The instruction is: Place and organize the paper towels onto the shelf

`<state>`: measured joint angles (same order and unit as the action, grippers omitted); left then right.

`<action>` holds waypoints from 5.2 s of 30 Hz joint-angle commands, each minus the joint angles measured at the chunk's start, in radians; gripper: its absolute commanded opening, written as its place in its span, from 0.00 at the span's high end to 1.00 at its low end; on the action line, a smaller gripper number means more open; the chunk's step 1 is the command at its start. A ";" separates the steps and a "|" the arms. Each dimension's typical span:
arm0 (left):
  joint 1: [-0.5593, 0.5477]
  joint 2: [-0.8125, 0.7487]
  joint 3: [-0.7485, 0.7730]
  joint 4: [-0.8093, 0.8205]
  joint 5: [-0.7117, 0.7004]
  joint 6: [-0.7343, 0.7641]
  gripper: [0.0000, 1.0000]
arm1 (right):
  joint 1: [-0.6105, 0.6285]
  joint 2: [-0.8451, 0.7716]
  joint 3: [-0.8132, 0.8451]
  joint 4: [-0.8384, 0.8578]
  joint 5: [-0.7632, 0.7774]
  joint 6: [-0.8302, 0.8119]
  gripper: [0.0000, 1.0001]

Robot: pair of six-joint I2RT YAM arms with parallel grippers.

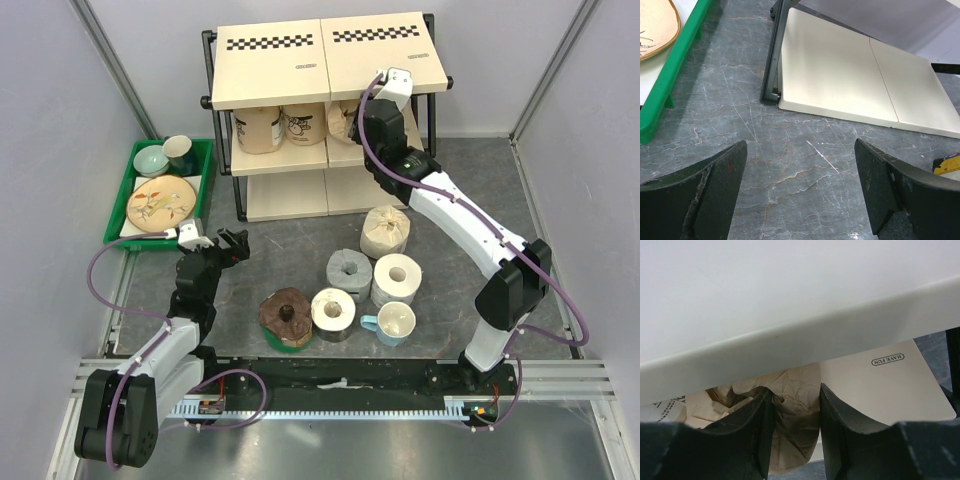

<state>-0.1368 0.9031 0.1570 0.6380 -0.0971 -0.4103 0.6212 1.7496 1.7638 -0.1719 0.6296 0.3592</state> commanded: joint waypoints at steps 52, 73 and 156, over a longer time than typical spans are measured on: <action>0.000 0.000 0.009 0.042 -0.013 -0.022 0.05 | -0.032 -0.223 -0.662 0.778 0.019 -0.440 0.09; 0.000 0.002 0.010 0.040 -0.013 -0.024 0.05 | -0.199 -0.062 -0.504 0.713 -0.126 -0.411 0.08; 0.000 0.002 0.012 0.040 -0.010 -0.021 0.05 | -0.253 0.179 -0.449 1.009 -0.438 -0.467 0.05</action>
<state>-0.1368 0.9077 0.1570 0.6380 -0.0990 -0.4103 0.3641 1.9129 1.2911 0.8192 0.2443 -0.1169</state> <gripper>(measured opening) 0.948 0.949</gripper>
